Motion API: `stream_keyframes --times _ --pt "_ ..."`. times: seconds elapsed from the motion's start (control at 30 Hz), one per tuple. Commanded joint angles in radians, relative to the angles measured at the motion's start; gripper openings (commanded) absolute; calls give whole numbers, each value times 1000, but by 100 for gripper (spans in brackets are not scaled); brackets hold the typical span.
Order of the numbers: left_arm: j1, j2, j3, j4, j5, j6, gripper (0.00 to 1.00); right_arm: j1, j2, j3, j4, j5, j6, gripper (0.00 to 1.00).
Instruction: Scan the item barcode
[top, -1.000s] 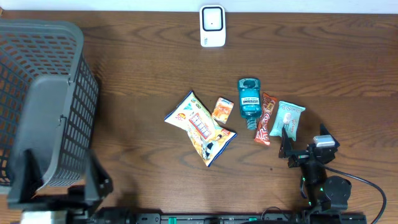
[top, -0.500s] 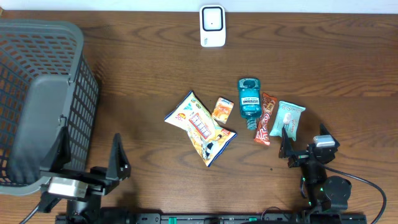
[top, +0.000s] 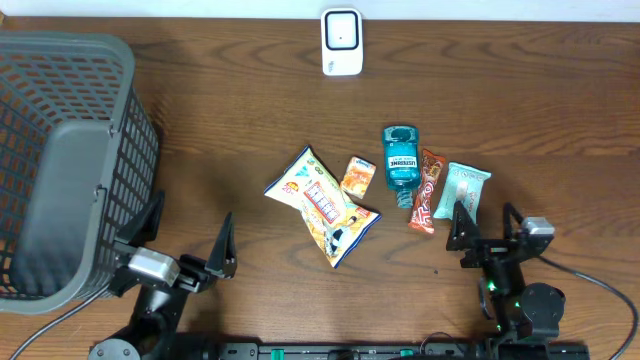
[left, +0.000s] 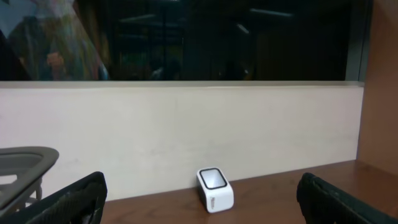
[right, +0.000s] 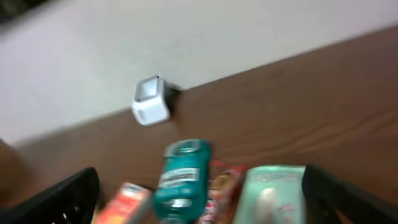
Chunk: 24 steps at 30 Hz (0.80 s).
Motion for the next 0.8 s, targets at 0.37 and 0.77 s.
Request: stream_keyframes --times 0.37,0.77 --pt "-4 -11 -43 21 32 -25 98 16 43 95 187 -267 179 99" --pt "-4 -11 -127 109 166 -24 98 16 484 503 -90 -330 -5 99"
